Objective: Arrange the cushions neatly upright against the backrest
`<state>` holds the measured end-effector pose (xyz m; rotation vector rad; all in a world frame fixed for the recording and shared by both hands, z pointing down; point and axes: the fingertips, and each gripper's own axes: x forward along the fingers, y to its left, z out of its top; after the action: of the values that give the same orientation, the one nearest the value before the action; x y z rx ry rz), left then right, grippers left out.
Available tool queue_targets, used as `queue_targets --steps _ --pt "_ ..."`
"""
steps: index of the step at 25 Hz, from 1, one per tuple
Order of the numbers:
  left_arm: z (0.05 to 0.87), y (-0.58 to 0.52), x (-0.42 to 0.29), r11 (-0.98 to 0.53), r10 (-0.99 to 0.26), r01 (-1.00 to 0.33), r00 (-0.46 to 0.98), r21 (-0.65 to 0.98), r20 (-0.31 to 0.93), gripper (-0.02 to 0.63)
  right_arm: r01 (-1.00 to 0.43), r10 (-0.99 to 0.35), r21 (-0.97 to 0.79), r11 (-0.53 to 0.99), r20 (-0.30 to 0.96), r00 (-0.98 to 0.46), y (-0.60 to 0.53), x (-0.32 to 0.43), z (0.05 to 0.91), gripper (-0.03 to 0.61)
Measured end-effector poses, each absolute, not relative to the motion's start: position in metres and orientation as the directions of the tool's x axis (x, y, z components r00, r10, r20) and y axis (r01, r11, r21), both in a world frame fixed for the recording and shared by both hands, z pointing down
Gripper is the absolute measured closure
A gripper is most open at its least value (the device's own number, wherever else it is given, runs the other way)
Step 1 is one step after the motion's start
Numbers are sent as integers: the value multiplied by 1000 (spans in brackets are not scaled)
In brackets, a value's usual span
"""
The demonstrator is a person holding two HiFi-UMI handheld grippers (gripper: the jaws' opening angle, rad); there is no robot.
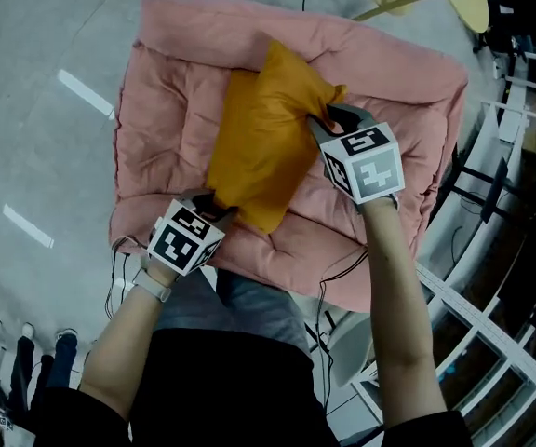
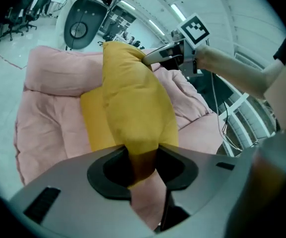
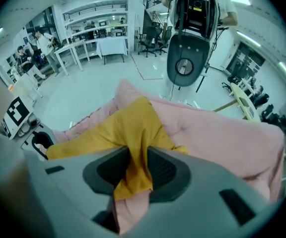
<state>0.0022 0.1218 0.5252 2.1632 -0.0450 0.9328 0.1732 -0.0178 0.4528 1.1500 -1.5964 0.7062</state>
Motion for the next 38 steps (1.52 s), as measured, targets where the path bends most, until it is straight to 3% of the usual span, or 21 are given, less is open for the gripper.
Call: queue_targets --steps 9,13,23,27,30,38 --pt "521 181 96 -507 348 -191 847 841 402 472 -853 -154 154 498 984 88 12 245 459 449" --pt "541 196 118 -445 360 -183 860 877 362 472 -809 -100 173 562 985 142 15 255 484 446" --pt "582 190 119 -373 325 -238 872 897 366 451 -802 -151 167 574 984 97 1 249 519 432" --pt "589 187 113 -344 327 -215 885 914 331 414 -803 -179 158 575 982 65 -5 244 532 418" --pt "587 185 102 -371 317 -206 889 906 332 371 -802 -207 166 574 977 54 -5 241 536 395" --pt "582 180 52 -676 341 -243 734 696 588 341 -836 -294 143 530 955 -24 -6 240 524 348"
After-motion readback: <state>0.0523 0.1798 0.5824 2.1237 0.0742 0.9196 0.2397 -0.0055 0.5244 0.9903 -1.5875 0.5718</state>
